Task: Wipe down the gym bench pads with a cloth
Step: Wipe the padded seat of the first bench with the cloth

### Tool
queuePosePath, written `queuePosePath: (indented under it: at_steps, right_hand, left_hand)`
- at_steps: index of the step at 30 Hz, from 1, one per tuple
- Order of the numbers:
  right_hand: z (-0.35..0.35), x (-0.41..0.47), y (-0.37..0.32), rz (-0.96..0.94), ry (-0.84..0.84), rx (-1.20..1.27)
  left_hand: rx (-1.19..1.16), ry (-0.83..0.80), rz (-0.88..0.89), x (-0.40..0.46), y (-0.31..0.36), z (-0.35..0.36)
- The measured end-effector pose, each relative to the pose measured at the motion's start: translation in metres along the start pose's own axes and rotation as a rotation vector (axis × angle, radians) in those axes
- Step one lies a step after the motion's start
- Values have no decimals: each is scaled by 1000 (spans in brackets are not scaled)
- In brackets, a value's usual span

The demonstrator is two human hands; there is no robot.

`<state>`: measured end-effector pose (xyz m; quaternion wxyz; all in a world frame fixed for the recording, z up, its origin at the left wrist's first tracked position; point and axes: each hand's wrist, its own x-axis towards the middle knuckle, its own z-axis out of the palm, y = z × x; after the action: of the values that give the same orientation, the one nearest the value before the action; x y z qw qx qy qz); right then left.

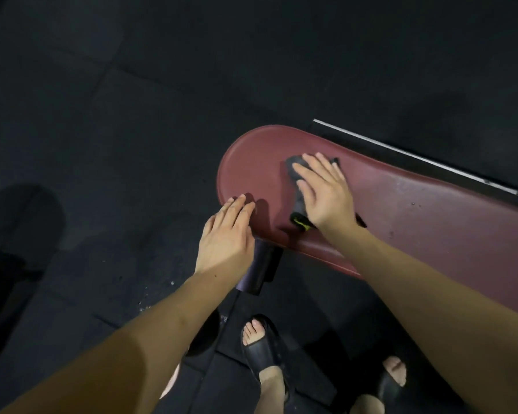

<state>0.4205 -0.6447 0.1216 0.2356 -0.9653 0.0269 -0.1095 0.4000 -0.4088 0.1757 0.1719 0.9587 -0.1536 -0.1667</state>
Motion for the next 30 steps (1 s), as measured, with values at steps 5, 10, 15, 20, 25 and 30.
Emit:
queuePosePath:
  at_steps: [5,10,15,20,25,30]
  right_hand:
    - [-66,-54,101,233,-44,-88]
    - [-99,-120,124,527,7,-131]
    - [-72,-93,100,556,121,-132]
    - [-59,-36,101,170,39,-42]
    - [-105,-90,189,290,63,-170]
    - [-116,-96,186,651,104,-127]
  left_hand:
    - [-36,24,93,4,57,33]
    - [-39,9,166,14,112,60]
    - [13,-30,170,21,139,72]
    - [83,-28,175,28,144,73]
    - [111,-45,192,38,162,73]
    - [134,-70,200,43,171,77]
